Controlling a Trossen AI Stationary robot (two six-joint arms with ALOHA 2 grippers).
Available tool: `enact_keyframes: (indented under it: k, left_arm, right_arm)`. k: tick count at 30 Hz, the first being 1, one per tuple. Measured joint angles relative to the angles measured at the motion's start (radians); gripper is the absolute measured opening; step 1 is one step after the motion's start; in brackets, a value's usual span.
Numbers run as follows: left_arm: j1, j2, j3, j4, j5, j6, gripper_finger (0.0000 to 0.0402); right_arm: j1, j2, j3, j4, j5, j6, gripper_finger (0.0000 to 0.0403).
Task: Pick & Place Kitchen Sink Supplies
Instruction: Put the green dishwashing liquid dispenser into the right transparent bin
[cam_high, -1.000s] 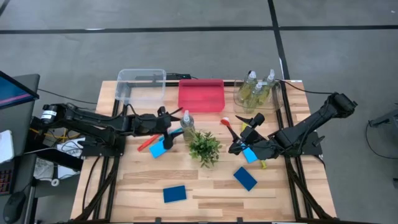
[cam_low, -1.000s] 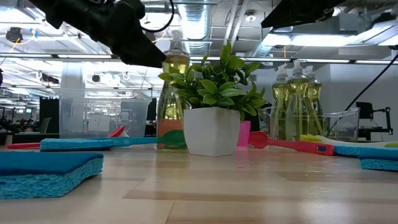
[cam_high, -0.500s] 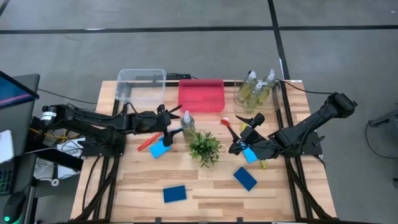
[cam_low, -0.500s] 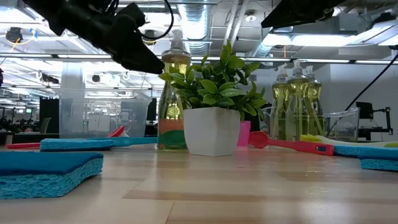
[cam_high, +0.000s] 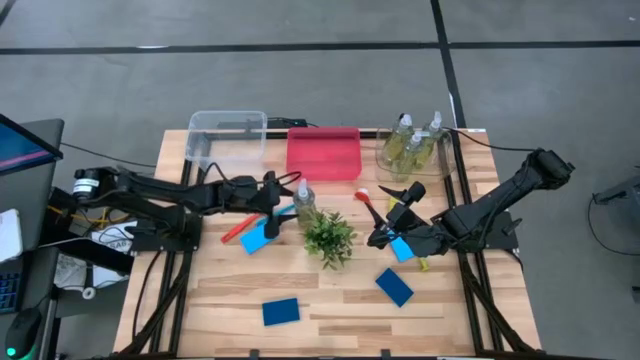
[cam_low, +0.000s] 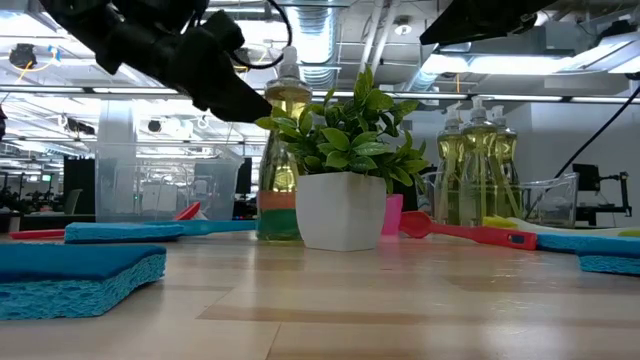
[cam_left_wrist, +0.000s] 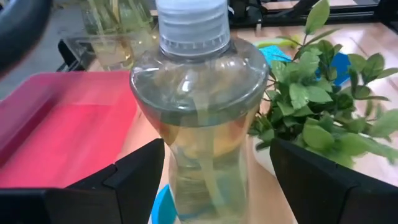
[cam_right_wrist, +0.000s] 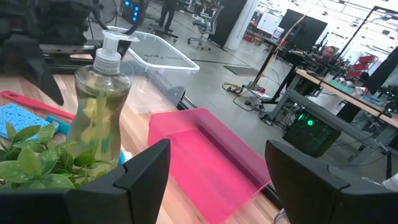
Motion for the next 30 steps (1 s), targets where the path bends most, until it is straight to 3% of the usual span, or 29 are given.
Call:
enact_keyframes:
  k: [6, 17, 22, 30]
  left_arm:
    - [0.000, 0.071, 0.000, 0.098, -0.001, 0.060, 0.0294]
    - [0.023, 0.098, 0.000, 0.173, 0.003, 0.053, 0.0294]
    - [0.023, 0.156, 0.000, 0.243, 0.056, 0.051, 0.0294]
    - [0.027, 0.221, 0.000, 0.352, 0.051, 0.054, 0.0294]
  right_arm:
    - [0.000, 0.000, 0.000, 0.000, 0.000, 0.000, 0.0256]
    - [0.000, 0.000, 0.000, 0.000, 0.000, 0.000, 0.0256]
    - [0.000, 0.000, 0.000, 0.001, 0.000, 0.000, 0.0256]
    - [0.000, 0.000, 0.000, 0.007, 0.000, 0.000, 0.0256]
